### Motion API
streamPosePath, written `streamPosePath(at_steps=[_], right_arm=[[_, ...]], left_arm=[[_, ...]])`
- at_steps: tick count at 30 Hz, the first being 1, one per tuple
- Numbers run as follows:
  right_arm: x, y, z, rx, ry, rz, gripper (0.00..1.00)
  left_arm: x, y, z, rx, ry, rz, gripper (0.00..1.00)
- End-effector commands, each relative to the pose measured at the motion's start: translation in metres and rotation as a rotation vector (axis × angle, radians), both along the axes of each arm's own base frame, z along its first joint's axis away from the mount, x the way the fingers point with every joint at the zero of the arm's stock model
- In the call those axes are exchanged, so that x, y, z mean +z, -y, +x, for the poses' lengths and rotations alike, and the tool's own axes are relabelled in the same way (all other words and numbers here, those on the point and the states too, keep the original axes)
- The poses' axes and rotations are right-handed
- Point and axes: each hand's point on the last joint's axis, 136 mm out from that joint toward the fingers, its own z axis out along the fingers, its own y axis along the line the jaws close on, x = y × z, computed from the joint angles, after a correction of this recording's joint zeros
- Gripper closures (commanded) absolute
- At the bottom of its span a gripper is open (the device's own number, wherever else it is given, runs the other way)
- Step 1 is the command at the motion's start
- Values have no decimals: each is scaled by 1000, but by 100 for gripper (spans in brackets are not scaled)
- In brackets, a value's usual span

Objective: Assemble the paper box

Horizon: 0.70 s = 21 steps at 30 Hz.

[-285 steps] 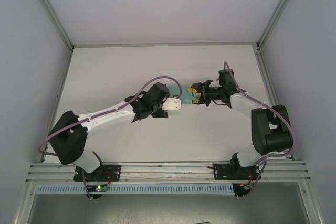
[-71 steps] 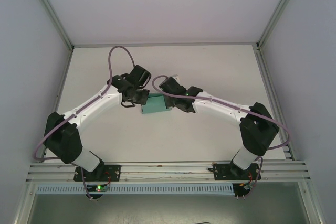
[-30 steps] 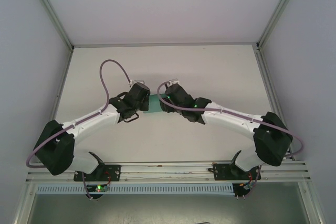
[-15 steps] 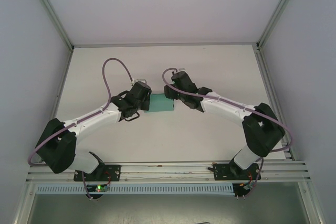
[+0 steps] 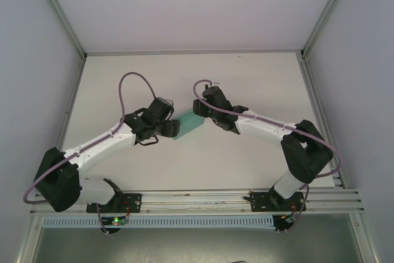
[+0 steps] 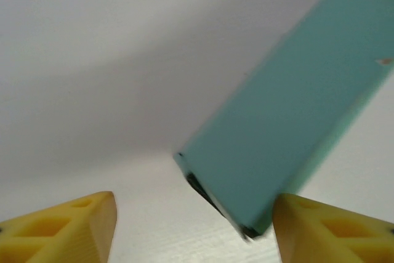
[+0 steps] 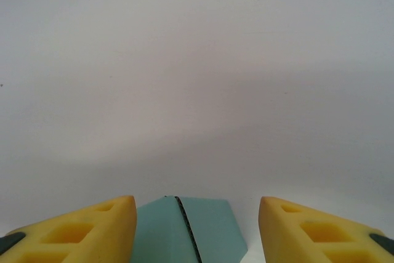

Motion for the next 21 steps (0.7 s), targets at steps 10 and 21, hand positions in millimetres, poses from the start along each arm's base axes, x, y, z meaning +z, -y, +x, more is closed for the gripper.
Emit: streamPosePath(at_steps=[10, 21], right_arm=[[-71, 13, -35, 37, -181, -105, 48], [-83, 19, -40, 29, -202, -96, 48]], left_arm=[[29, -5, 14, 169, -43, -142, 15], [-6, -24, 23, 267, -154, -259, 24]])
